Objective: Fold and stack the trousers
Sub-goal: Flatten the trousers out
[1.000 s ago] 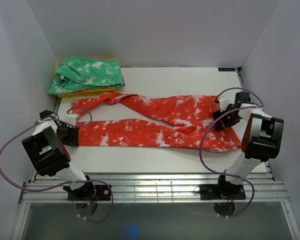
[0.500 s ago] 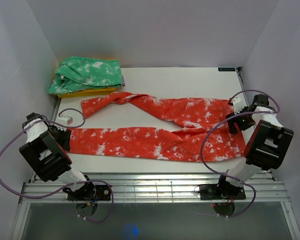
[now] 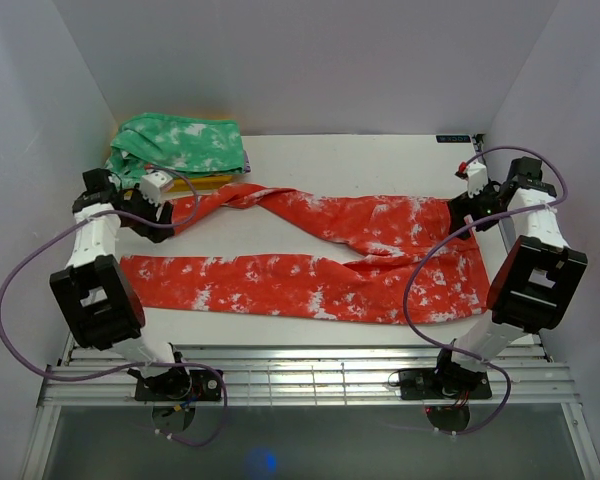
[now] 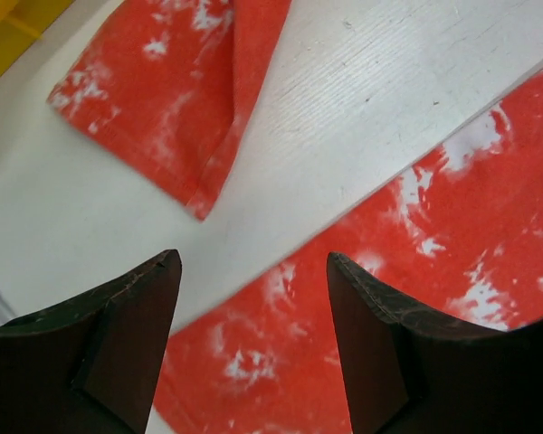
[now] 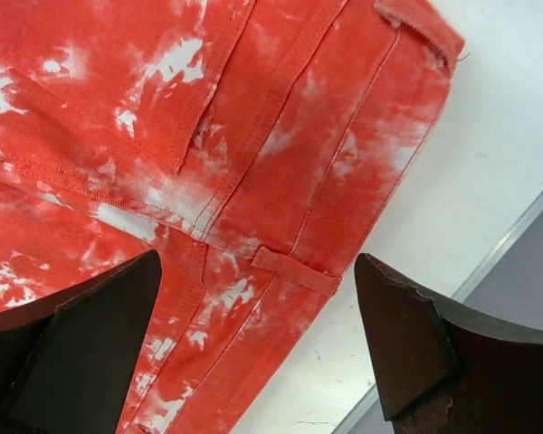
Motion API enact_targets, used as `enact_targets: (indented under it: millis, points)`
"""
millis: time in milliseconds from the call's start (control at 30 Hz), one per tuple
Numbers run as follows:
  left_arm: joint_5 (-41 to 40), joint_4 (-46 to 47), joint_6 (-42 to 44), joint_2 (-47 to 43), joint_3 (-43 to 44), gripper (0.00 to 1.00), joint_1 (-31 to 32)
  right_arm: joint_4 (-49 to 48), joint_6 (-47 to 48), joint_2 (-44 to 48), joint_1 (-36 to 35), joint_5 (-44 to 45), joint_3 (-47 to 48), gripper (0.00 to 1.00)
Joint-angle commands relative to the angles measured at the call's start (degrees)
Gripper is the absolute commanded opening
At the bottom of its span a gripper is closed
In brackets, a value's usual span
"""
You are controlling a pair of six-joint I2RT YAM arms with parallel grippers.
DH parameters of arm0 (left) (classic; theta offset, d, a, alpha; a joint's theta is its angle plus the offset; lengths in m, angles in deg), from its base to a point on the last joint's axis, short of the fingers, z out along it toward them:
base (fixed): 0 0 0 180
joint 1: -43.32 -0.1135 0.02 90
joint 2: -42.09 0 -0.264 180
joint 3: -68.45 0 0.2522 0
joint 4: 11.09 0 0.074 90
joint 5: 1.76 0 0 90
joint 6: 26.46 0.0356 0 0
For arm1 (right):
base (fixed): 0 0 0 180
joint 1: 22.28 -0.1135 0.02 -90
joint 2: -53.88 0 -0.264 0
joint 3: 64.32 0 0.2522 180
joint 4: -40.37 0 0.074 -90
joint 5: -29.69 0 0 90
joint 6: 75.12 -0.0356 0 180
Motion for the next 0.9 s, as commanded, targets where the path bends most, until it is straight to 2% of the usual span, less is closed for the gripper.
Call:
enact_targets:
  millis: [0,233,333,467,500,567,600,667,700,733,767,800,833,867]
  points:
    - [0.1,6.8,-1.5,5.6,-0.5,0.76,2.7,2.8,-0.8,-0.6,0.2,-1.3,1.4,0.93]
    - [-7.1,16.5,-2.0,13.7,-1.1,0.75,6.1,3.0,-0.8,0.0,0.2,-1.1,-0.2,0.94]
    - [-12.0,19.4,-1.5,16.1,-1.5,0.7,7.8,2.8,-1.2,0.3,0.1,-1.2,-0.8,0.94]
    - [-16.5,21.6,-0.8,17.0,-1.8,0.44,9.5,2.8,-1.0,1.2,0.1,-2.1,-1.2,0.94]
    - [-17.0,20.5,-0.5,16.4,-1.1,0.27,9.9,2.9,-1.0,1.8,0.1,-2.6,-1.1,0.94]
    - [-18.4,13.8,-0.7,15.5,1.4,0.09,11.5,3.1,-0.7,2.7,0.1,-3.4,-0.7,0.94]
    - [-18.3,10.5,-1.8,14.9,5.5,0.0,12.0,3.3,-0.6,3.8,0.1,-3.9,-0.6,0.94]
    - [-16.2,-1.3,-3.7,13.2,11.4,0.0,12.8,3.9,0.3,5.0,0.2,-6.9,0.2,0.94]
    - [-12.6,-6.4,-5.7,13.1,19.2,0.0,13.1,3.9,0.5,6.8,0.1,-8.4,0.3,0.94]
    - [-10.2,-16.0,-6.8,13.4,23.5,0.0,13.3,3.8,0.7,7.6,0.1,-12.1,0.4,0.94]
    - [-7.6,-20.4,-8.0,13.9,27.7,0.0,13.6,3.6,0.8,8.6,0.1,-14.2,0.6,0.95]
    - [-1.7,-24.8,-8.8,14.2,31.7,0.0,13.7,3.5,0.6,10.5,0.1,-16.6,0.7,0.95]
    - [1.4,-32.2,-10.7,14.6,39.0,0.0,13.9,2.8,0.2,11.5,-0.3,-20.9,0.7,0.95]
    - [5.1,-35.3,-11.6,15.4,42.3,0.0,14.2,2.0,-0.5,12.6,-0.7,-22.6,0.7,0.96]
